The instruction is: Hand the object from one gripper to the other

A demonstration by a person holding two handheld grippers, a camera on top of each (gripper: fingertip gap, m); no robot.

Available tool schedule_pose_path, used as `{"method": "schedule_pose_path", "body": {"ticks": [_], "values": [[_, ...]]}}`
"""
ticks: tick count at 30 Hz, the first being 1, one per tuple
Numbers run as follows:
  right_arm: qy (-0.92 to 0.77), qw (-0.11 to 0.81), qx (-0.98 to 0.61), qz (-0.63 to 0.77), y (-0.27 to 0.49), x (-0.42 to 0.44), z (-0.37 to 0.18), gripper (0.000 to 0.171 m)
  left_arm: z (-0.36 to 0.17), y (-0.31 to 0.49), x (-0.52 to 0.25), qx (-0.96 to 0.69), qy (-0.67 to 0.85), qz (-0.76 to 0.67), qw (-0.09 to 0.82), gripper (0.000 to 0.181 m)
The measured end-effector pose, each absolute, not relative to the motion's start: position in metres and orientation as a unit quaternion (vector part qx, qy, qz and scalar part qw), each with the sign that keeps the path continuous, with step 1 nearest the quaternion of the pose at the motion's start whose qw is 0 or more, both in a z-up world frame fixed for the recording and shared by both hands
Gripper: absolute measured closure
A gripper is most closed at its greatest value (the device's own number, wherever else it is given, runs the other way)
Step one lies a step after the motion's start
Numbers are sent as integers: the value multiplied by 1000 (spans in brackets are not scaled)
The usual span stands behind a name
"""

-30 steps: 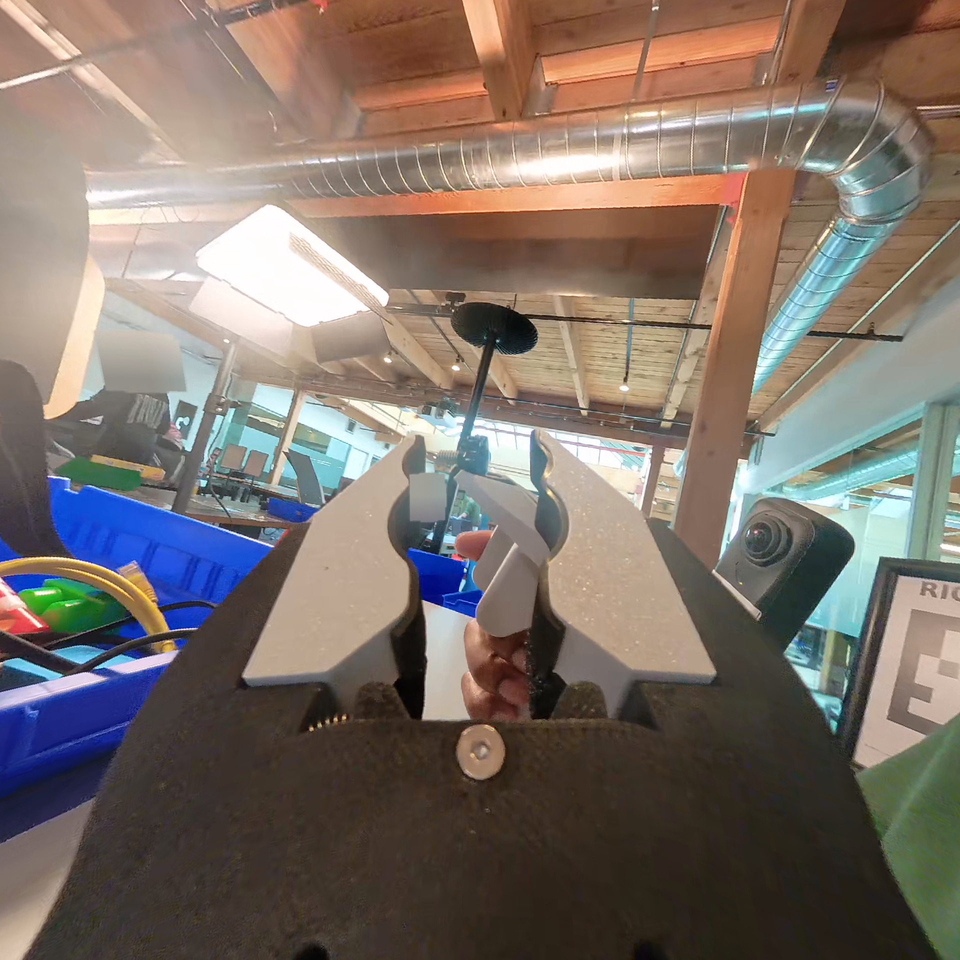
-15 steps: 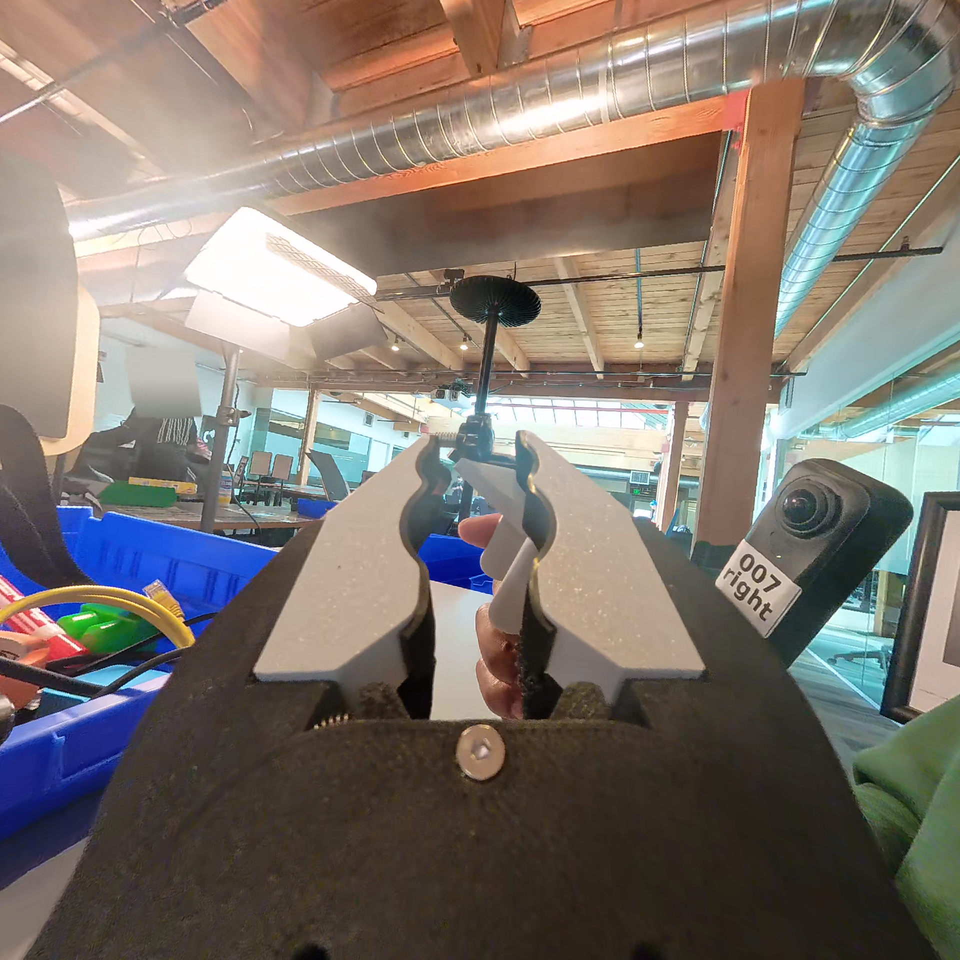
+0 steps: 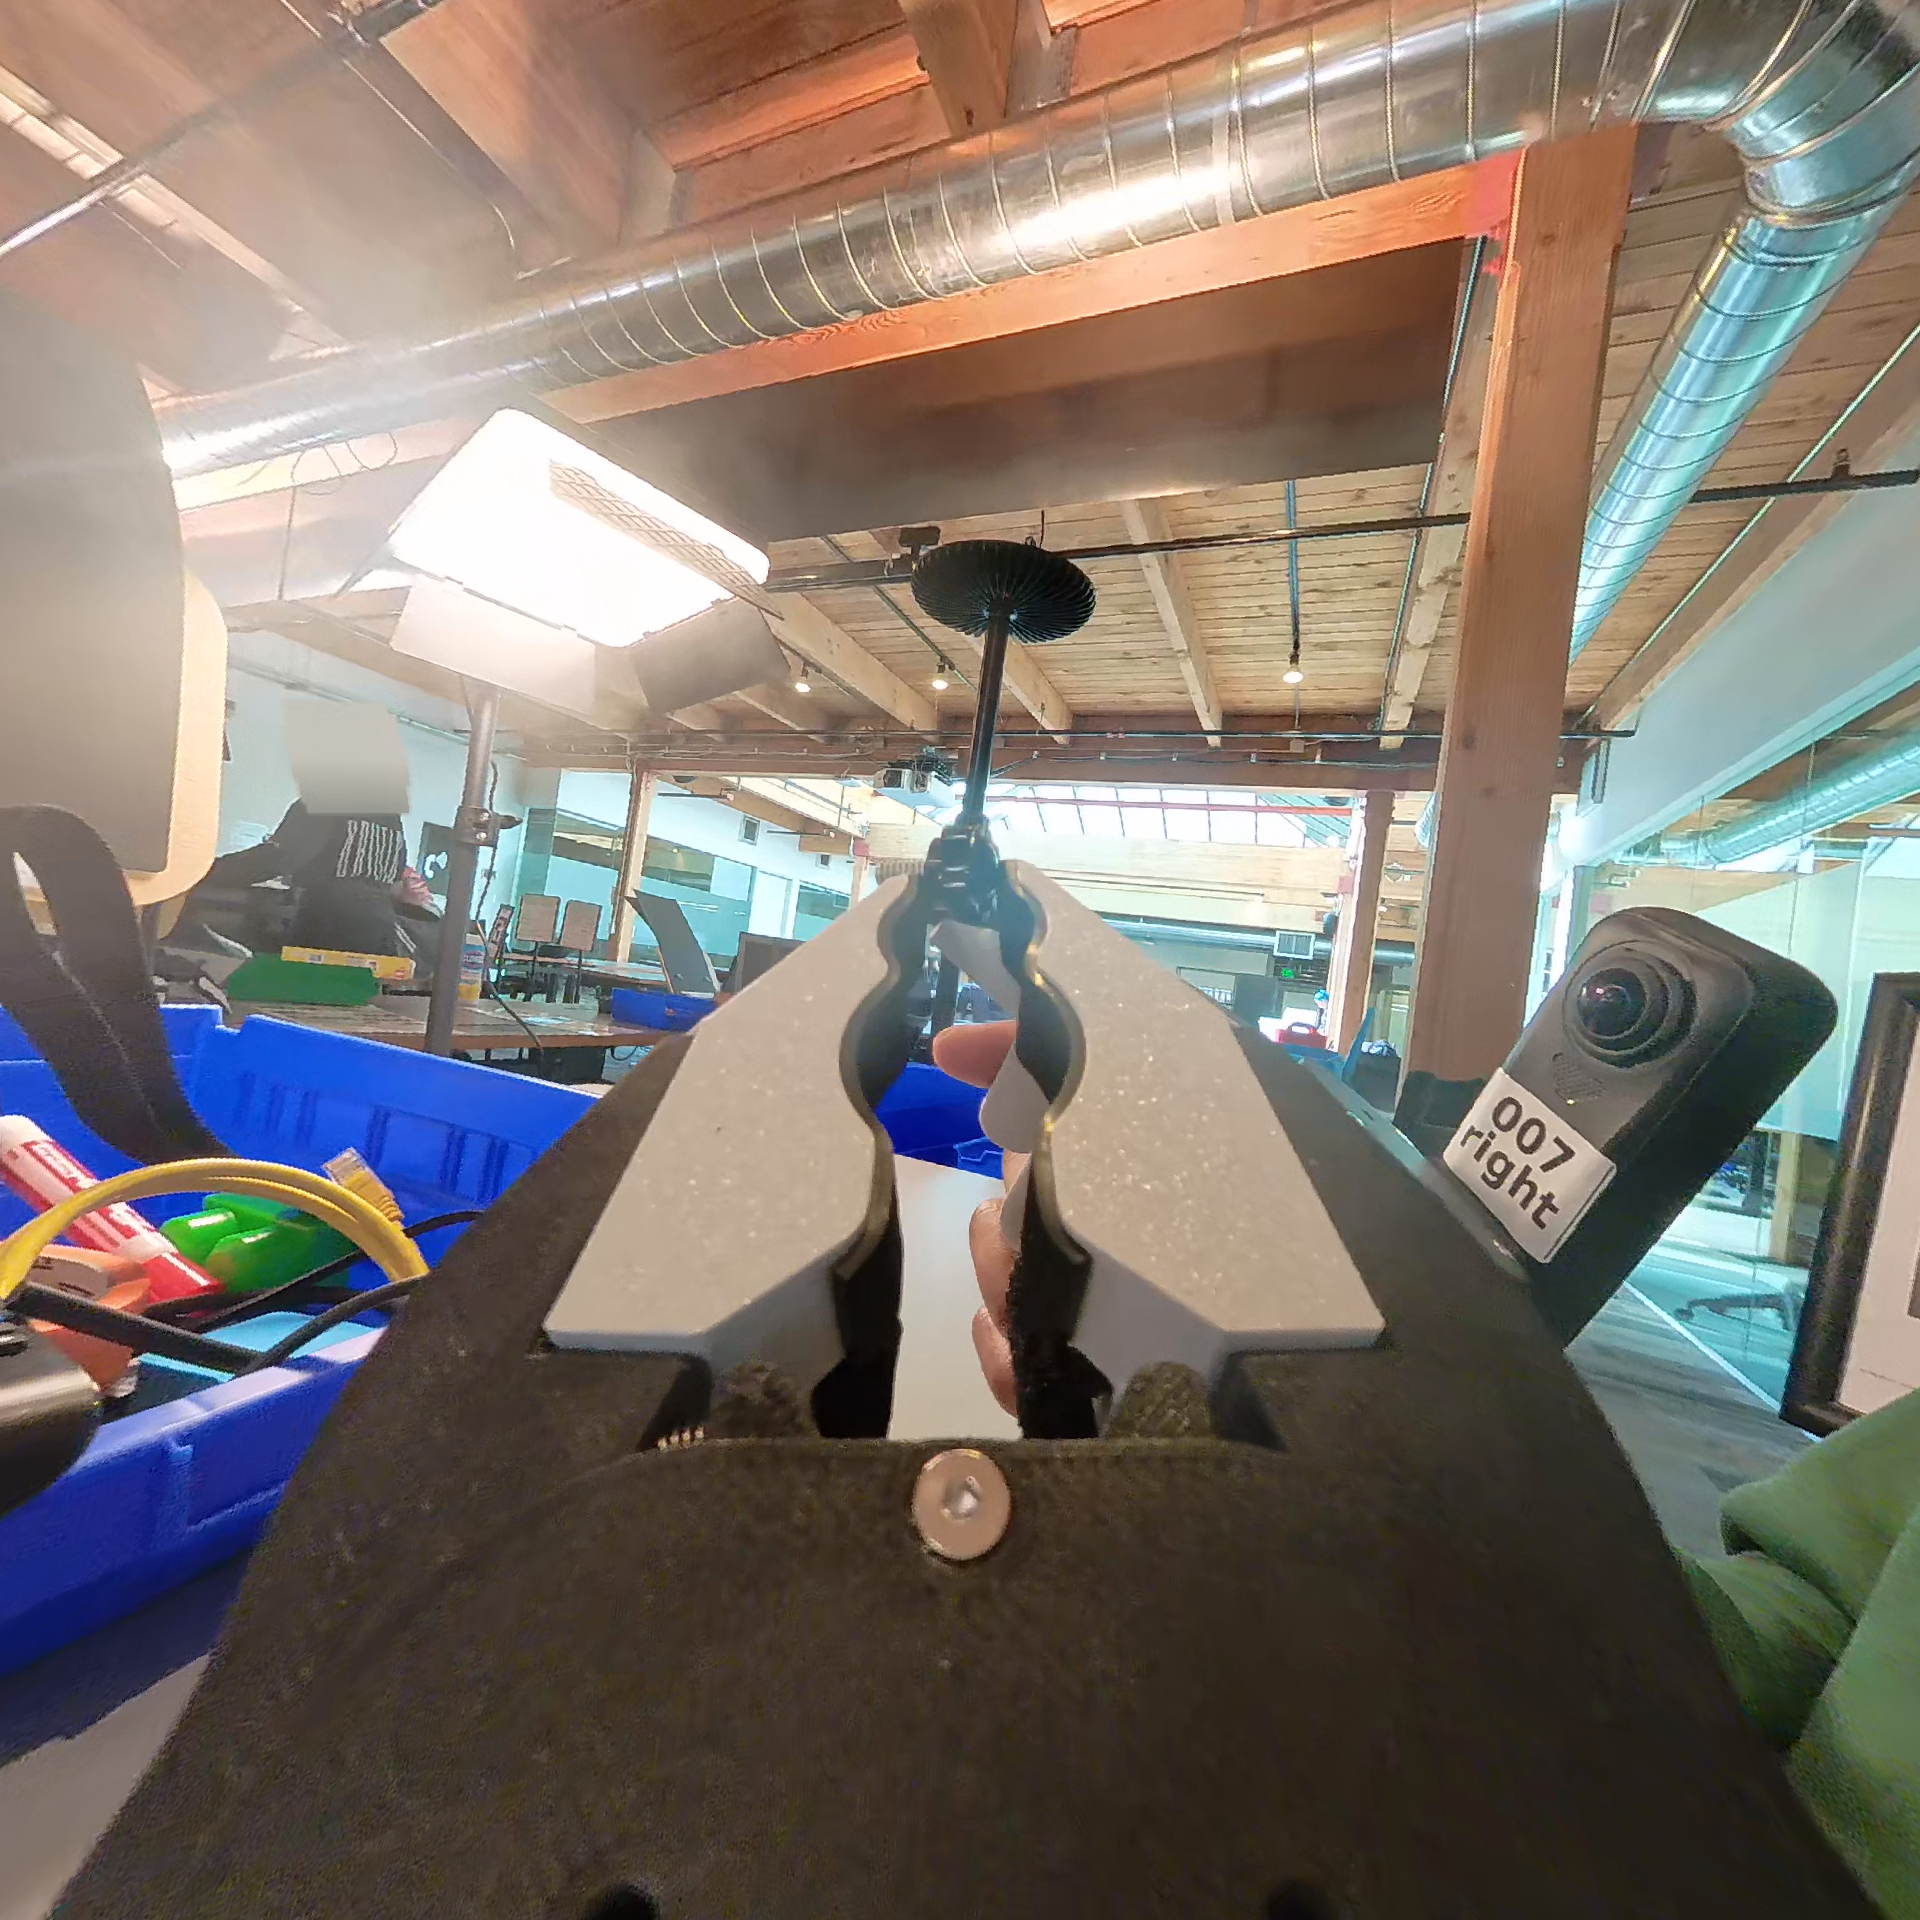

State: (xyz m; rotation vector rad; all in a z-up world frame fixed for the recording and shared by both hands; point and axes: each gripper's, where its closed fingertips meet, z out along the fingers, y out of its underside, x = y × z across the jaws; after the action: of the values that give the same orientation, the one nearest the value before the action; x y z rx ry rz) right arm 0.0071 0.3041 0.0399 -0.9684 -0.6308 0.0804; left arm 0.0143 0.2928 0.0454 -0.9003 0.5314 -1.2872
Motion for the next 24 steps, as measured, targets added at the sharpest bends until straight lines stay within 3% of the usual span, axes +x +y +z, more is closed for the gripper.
{"method": "schedule_pose_path", "body": {"ticks": [3,11,24], "values": [[-302,838,-455,19,305,8,40,149,46,297,9,-403,221,-570,681,167],[-343,831,-433,-65,311,11,35,119,40,311,2,-430,199,-560,679,167],[-432,809,-379,-123,305,25,26,116,27,308,23,-464,254,-529,663,167]]}}
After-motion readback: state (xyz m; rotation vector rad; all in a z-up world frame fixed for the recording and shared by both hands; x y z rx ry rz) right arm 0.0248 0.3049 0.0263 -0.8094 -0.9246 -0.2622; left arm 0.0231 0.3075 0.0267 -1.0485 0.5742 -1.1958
